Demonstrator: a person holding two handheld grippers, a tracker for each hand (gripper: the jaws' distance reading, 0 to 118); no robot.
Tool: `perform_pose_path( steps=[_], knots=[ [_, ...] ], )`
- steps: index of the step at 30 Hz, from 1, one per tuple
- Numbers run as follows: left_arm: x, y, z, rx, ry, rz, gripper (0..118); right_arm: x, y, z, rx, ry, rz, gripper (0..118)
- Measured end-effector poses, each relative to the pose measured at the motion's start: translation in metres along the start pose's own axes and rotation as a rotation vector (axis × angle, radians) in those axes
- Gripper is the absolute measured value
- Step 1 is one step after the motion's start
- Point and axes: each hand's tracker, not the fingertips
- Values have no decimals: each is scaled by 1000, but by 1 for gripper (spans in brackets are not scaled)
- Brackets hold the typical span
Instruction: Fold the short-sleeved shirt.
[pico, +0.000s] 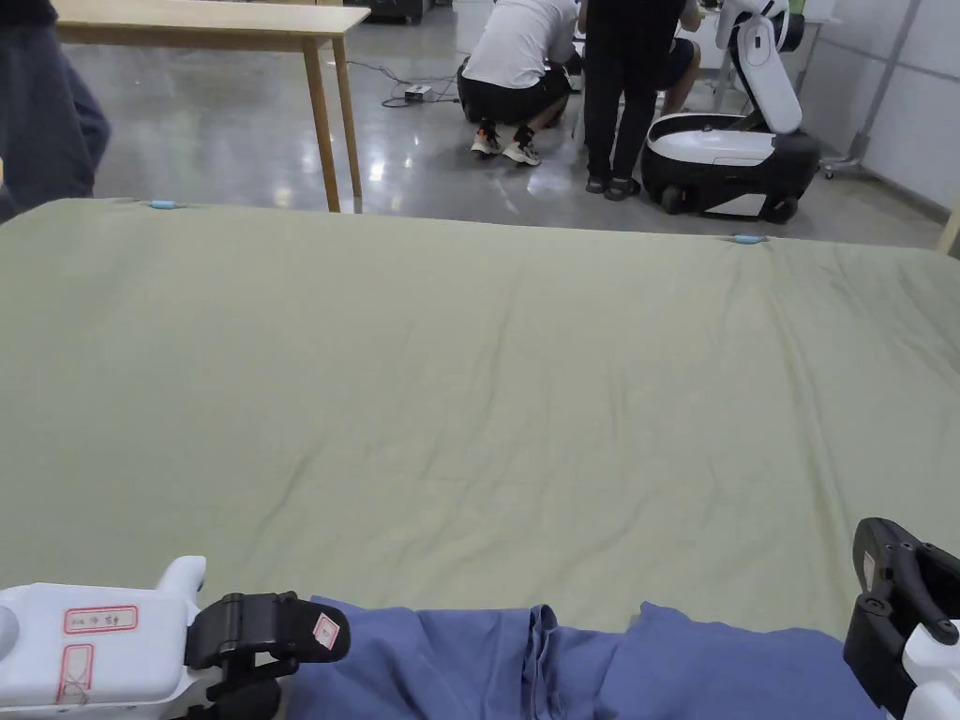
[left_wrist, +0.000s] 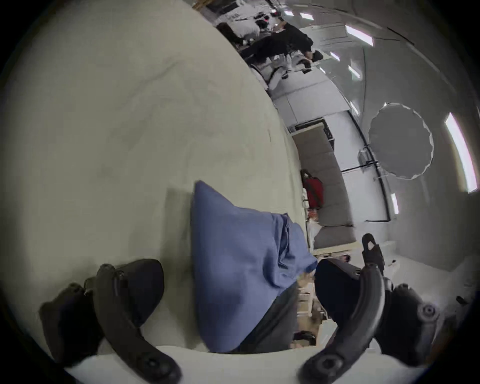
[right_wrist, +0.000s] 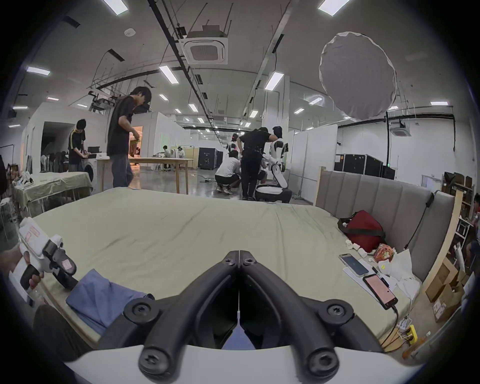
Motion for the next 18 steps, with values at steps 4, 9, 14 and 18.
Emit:
perform_pose_path(
  steps=[4, 9, 14, 18],
  knots=[
    [-1, -3, -22, -11, -114, 16, 116, 3, 0, 2, 1, -8, 1, 1],
    [-1, -6, -46, -56, 76, -9, 19, 15, 1, 7, 5, -26, -5, 1],
    [14, -12, -21, -2, 22, 2, 11, 28, 3, 12, 16, -51, -6, 1],
    [12, -5, 13, 55, 74, 5, 11, 34, 7, 12, 37, -59, -10, 1]
  ],
)
